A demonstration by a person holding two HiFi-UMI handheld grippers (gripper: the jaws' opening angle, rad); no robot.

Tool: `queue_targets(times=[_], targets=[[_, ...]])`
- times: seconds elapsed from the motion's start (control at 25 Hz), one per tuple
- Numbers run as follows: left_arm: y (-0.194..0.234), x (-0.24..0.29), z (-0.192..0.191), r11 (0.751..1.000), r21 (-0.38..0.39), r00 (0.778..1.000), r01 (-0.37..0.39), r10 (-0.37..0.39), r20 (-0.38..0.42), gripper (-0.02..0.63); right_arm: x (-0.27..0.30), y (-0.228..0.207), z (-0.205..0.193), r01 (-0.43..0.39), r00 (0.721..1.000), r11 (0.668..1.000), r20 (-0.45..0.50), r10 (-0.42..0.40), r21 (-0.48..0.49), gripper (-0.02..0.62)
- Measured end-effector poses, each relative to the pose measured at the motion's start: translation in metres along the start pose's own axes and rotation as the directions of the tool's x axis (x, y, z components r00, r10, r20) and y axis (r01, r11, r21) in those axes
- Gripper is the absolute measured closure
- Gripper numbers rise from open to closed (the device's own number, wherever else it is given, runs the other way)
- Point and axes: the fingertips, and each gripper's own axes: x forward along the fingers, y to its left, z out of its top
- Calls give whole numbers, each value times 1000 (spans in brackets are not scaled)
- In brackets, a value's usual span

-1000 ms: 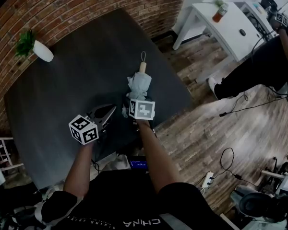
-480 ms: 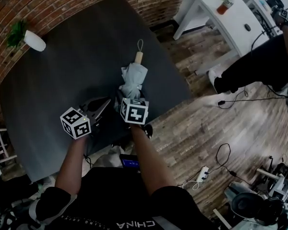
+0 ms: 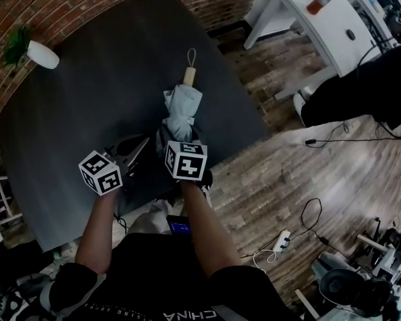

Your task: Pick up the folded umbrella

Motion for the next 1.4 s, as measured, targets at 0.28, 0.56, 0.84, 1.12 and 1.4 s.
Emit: queue_targets(times=[0.28,0.56,0.84,1.12,1.4], targets=[[0,0,1,1000,-4,1000,-18,18,9,604,-11,4,5,-34,998,999,50,35,-22,273],[-2,-12,9,1000,8,999,-22,21,35,604,-27,14,16,-64,993,998,94,65,-9,278],[-15,-29,29,999,48,997,3,-7,81,604,-55,31,47,-71,979,996,189,79,-50,278],[-38,-55,66,992,115,987,43,-60,146,604,-103,70,102,-56,945,982,308,110,-180,278],[-71,-79,96,980,183,969,84,-123,212,604,-158,108,139,-21,901,961,412,138,-277,278]])
